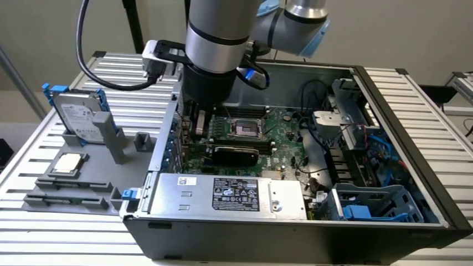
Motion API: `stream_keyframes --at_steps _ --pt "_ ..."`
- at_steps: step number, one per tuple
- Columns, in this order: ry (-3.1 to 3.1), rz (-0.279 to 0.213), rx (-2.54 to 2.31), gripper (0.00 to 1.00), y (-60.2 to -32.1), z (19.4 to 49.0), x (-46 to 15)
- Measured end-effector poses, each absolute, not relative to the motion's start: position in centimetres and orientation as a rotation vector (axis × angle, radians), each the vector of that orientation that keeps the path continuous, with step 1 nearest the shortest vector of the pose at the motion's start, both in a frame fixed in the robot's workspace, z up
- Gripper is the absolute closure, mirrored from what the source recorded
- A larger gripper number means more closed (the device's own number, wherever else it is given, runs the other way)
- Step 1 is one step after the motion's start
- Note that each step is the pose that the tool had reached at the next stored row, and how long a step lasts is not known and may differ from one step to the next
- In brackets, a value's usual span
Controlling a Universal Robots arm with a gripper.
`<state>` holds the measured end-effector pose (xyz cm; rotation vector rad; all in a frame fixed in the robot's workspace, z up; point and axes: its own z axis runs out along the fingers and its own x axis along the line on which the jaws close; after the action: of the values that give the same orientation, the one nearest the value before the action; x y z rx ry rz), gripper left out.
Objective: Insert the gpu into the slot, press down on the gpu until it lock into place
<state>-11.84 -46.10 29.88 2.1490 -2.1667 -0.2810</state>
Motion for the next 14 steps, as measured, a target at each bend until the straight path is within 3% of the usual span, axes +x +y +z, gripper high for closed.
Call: stream_keyframes --at_steps 6,14 --pt "-2.127 -0.242 2.101 0.89 -45.96 29.88 -12.14" --pt "-2.121 -0.244 2.089 0.89 -45.43 29.91 -12.16"
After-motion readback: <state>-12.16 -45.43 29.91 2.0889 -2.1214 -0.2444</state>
